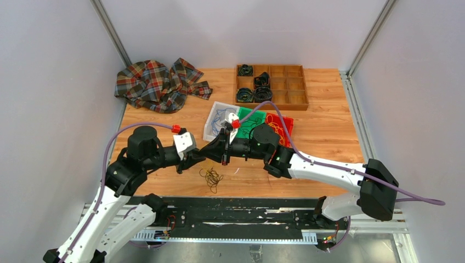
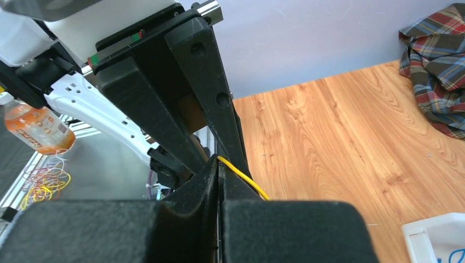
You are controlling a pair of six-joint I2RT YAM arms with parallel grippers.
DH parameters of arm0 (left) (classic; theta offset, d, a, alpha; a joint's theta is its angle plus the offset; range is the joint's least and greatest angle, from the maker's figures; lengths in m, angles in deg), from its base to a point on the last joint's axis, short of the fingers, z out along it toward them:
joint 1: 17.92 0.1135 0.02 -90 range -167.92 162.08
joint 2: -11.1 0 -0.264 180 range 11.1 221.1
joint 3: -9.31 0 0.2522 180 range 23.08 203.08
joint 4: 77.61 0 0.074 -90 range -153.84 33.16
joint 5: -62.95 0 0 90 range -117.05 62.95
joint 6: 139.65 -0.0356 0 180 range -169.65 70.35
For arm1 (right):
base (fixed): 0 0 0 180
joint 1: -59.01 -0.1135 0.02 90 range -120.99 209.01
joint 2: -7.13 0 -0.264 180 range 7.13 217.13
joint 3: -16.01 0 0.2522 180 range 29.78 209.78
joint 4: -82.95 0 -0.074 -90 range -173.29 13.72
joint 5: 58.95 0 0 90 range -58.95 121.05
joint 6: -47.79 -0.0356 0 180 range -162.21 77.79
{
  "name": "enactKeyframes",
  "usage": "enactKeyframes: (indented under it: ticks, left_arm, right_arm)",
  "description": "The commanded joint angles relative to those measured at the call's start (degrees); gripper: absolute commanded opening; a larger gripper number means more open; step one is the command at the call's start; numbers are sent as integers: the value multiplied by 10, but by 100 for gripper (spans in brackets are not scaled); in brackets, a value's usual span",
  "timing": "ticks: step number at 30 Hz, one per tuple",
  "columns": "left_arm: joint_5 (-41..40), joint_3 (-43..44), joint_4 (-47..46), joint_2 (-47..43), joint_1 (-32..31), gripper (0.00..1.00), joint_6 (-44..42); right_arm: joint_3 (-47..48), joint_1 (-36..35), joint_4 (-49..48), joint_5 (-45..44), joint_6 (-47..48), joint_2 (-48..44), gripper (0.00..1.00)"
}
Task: Untangle the cables
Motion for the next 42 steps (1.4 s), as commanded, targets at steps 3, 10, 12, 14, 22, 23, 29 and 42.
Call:
enactKeyframes:
  ticks: [3,10,12,14,22,23,29,42]
  left_arm:
    - [22,-3,-29,-2,-4,1,31]
    - [13,-2,-28,-4,-4,1,66]
    - [1,0,-35,-4,-4,1,76]
    - [3,4,-37,-3,-4,1,78]
    - [-11,57,-50,13,-4,1,119]
    - [-10,67,-50,20,-4,1,126]
    - [18,116,-46,46,-4,1,159]
    - [69,133,-67,56,-4,1,244]
  right_arm:
    - [27,7,-33,13,-28,-11,1]
    - [16,28,-67,28,-107,-29,38]
    - [-1,40,-106,46,-142,-36,46]
    - [-13,43,-105,50,-148,-50,48]
    - [-100,48,-33,-7,-72,-143,49]
    - [-112,48,-26,-15,-61,-151,50]
    - [-106,42,3,25,4,-140,50]
    - [10,37,-4,78,-2,-6,37]
